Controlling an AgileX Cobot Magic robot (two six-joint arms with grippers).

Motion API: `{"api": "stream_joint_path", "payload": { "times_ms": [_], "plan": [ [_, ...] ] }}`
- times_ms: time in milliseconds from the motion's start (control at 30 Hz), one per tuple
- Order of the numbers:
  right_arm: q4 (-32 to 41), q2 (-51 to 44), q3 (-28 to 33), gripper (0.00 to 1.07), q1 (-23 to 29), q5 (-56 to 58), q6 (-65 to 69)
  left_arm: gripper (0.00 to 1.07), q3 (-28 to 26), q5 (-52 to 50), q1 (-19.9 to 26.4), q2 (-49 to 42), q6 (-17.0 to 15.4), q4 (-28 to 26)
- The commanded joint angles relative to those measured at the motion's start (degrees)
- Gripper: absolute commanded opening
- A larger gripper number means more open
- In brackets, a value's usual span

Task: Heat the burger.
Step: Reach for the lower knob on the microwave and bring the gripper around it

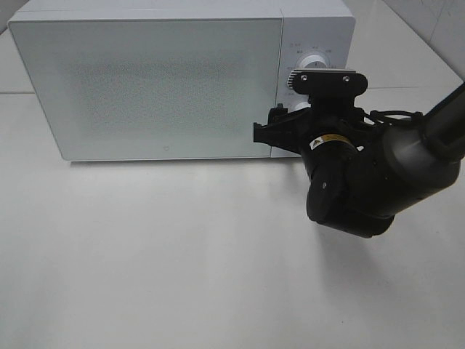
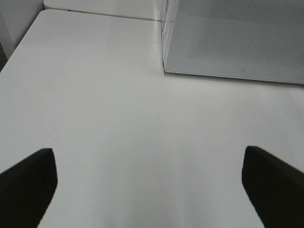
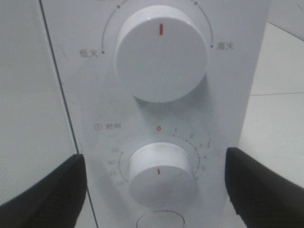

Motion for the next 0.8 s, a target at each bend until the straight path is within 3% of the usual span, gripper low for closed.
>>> {"api": "stream_joint_path", "payload": {
  "times_ms": [33,700,800],
  "plan": [
    [-1.5,1.0,-1.3,0.76,-0.7,0.7,1.4,0.98,0.2,-0.8,0.1,-1.0,-0.2,-0.2],
    [-3.7,2.3,-2.5,0.76,-2.1,-0.7,2.9,0.98,0.2,-0.8,0.1,-1.0,-0.2,-0.2],
    [-3.7,2.3,-2.5,0.70,-2.1,-1.0,2.9,0.98,0.2,-0.8,0.1,-1.0,-0.2,-0.2]
  ]
}}
